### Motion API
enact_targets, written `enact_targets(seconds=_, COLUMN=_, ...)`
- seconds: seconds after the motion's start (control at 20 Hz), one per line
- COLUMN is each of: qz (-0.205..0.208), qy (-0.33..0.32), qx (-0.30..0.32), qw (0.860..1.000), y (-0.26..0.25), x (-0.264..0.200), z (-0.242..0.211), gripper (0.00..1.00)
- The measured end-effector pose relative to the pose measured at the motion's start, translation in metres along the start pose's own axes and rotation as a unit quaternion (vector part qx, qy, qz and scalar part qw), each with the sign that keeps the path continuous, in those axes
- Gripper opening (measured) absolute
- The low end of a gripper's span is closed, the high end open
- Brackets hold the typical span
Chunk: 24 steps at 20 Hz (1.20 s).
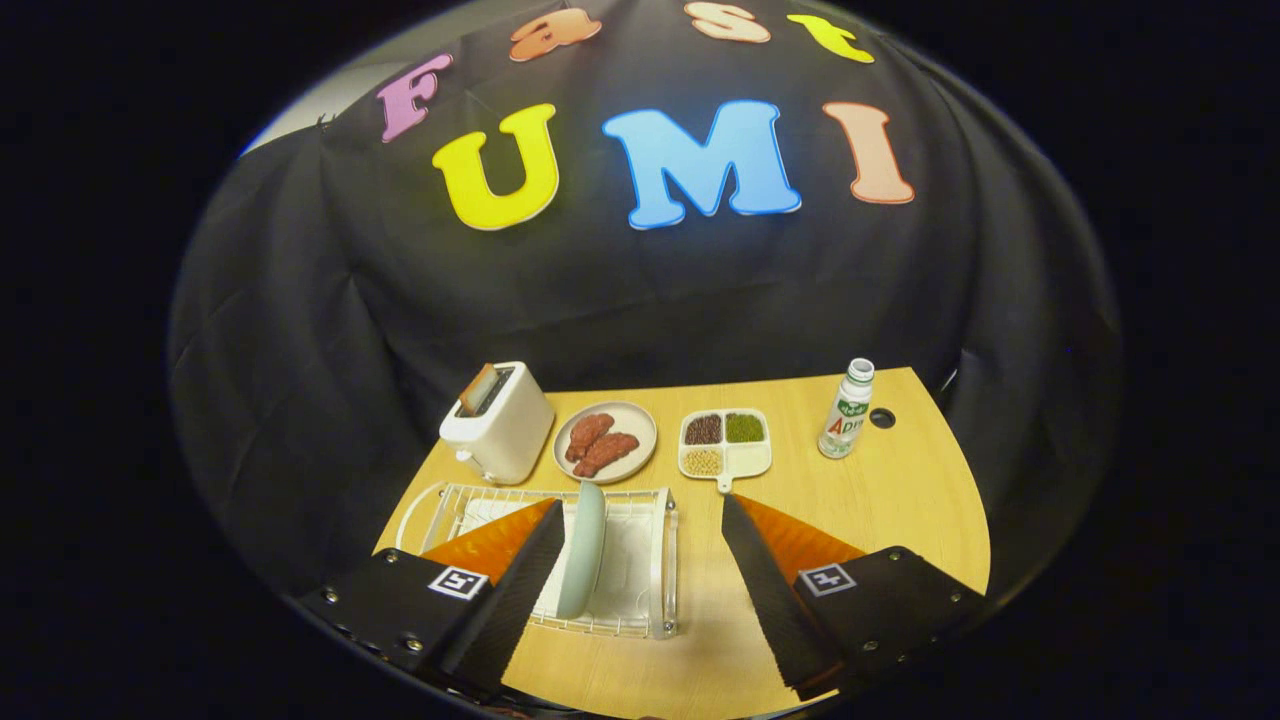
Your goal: Take the plate from the dish rack, then take the spoon from the basket and place it into the plate.
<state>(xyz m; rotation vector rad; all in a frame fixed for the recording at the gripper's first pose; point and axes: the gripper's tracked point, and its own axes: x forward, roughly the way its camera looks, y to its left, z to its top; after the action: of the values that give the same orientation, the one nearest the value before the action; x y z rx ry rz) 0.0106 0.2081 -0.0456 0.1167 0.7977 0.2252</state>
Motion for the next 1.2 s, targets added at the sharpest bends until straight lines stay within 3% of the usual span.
enact_targets(seconds=0.3, qz=-0.017, qy=0.071, qx=-0.006, qw=0.997, y=0.016, x=0.026, z=-0.027, gripper=0.97)
enact_targets(seconds=0.75, qz=-0.042, qy=0.122, qx=-0.003, qw=0.992, y=0.040, x=0.072, z=-0.062, gripper=0.97)
enact_targets(seconds=0.9, qz=-0.078, qy=0.127, qx=-0.004, qw=0.989, y=0.033, x=0.090, z=-0.067, gripper=0.85)
enact_targets(seconds=1.0, qz=-0.101, qy=0.134, qx=-0.003, qw=0.986, y=0.031, x=0.102, z=-0.075, gripper=0.68)
enact_targets(seconds=1.15, qz=-0.130, qy=0.126, qx=-0.007, qw=0.984, y=0.034, x=0.114, z=-0.079, gripper=0.23)
enact_targets(seconds=1.2, qz=-0.152, qy=0.123, qx=-0.029, qw=0.980, y=0.029, x=0.115, z=-0.081, gripper=0.21)
